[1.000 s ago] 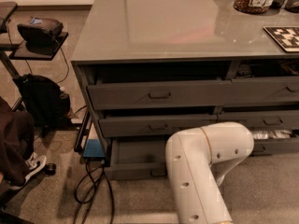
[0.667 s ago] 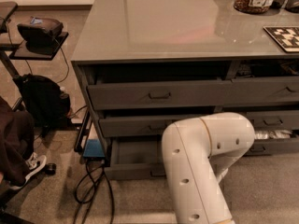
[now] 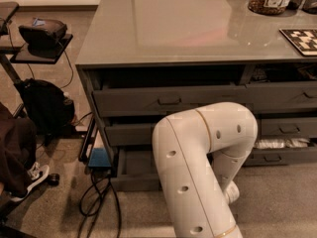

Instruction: Open bottom drawer

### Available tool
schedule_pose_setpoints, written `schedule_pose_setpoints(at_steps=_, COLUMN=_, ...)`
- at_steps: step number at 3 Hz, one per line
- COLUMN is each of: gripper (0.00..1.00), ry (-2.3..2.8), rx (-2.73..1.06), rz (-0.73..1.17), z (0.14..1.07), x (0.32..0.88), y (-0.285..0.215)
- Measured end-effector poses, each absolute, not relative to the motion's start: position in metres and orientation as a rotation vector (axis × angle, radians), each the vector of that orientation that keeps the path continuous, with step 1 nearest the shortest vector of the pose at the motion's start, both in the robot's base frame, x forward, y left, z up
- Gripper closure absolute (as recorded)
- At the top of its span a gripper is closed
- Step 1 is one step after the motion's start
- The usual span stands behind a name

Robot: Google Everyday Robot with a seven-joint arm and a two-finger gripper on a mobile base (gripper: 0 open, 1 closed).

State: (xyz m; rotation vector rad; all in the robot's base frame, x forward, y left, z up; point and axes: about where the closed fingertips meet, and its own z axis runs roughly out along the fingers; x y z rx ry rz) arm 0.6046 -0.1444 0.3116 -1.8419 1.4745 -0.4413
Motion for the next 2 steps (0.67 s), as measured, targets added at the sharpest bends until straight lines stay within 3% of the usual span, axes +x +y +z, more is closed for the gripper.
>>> schedule_pose_setpoints(at_steps=2, gripper=0.66, ry=1.546, rx=-1.604, rz=-0.795, z=0.344, x=0.575, y=-0.238)
